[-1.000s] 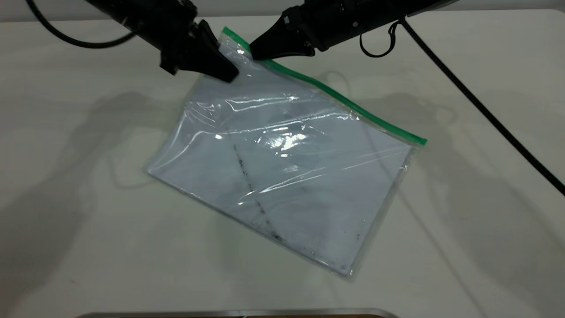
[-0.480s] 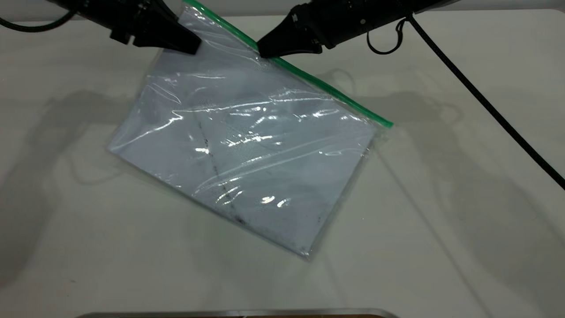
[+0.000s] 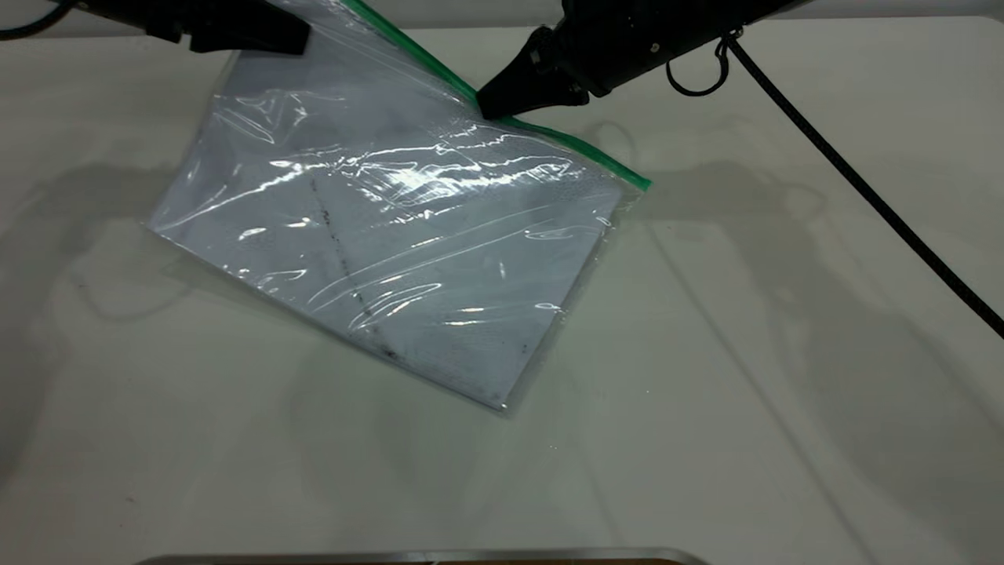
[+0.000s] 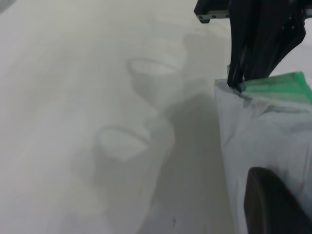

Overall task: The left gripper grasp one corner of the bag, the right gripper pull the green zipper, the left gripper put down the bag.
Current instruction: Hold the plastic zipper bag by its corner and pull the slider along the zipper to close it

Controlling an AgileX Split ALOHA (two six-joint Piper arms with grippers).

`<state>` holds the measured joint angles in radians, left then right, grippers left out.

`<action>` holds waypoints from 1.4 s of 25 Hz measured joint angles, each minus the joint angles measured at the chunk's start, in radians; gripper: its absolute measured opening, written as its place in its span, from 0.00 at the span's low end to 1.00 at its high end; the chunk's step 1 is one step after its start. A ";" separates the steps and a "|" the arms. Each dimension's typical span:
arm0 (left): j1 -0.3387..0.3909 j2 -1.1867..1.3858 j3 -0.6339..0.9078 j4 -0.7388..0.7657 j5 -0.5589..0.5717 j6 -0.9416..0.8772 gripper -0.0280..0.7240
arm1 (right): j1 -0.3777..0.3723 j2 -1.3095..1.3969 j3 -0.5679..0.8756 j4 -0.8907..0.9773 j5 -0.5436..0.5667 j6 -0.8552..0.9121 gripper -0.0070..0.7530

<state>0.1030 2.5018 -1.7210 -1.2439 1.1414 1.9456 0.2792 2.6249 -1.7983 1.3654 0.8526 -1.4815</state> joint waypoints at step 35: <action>-0.048 -0.023 0.001 0.035 -0.101 -0.225 0.11 | -0.149 -0.057 0.001 -0.113 -0.045 0.055 0.47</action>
<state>0.0552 2.4792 -1.7201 -1.2091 1.0408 1.7206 0.1299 2.5678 -1.7976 1.2527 0.8078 -1.4261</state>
